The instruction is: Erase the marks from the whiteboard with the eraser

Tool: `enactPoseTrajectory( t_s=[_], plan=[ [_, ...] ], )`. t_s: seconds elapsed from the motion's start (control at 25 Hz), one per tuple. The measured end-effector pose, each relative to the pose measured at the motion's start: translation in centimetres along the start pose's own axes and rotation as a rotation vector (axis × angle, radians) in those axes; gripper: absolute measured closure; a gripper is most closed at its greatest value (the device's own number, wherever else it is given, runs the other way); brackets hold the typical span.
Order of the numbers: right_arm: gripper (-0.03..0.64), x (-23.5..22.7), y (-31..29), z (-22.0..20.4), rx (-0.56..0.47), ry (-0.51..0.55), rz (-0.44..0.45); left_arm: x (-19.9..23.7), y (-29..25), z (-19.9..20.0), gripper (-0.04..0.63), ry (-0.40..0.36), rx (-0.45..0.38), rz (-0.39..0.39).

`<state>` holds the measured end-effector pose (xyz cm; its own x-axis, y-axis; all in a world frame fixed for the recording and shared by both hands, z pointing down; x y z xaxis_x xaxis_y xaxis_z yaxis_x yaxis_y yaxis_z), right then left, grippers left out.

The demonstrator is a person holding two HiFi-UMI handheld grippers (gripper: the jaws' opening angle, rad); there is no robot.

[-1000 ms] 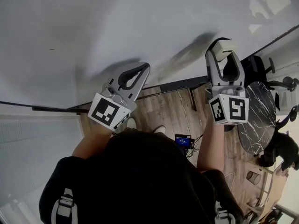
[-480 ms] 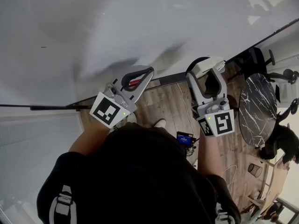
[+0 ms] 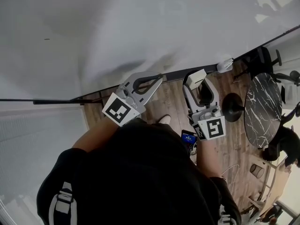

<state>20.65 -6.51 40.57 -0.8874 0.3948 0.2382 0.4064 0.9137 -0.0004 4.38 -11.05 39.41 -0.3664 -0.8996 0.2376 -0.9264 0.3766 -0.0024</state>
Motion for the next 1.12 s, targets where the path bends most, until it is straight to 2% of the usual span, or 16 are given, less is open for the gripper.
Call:
enactPoseTrajectory(
  t_s=[0.24, 0.4, 0.56, 1.12],
  plan=[
    [0.371, 1.9, -0.4, -0.2, -0.009, -0.021, 0.025, 0.6, 0.2, -0.9, 0.591, 0.022, 0.000, 0.018],
    [0.371, 2.2, -0.8, 0.7, -0.072, -0.026, 0.029, 0.5, 0.1, -0.7, 0.591, 0.030, -0.011, 0.027],
    [0.370, 2.2, -1.0, 0.9, -0.039, -0.002, 0.030, 0.4, 0.1, -0.4, 0.591, 0.032, -0.016, 0.036],
    [0.371, 2.5, -0.9, 1.0, -0.045, 0.008, 0.029, 0.4, 0.5, -0.5, 0.591, 0.029, -0.015, 0.037]
  ],
)
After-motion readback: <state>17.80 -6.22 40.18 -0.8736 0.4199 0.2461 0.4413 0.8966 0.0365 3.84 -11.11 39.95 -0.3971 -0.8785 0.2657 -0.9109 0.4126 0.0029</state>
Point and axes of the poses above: the fingertips, and each gripper's own axes: y backward along the fingers, x to its left, z out of its top, the point moved 5 cm from there along y, backward along the fingers, and after that the axes turned 14 degrees about y, right-handed, at the moved point
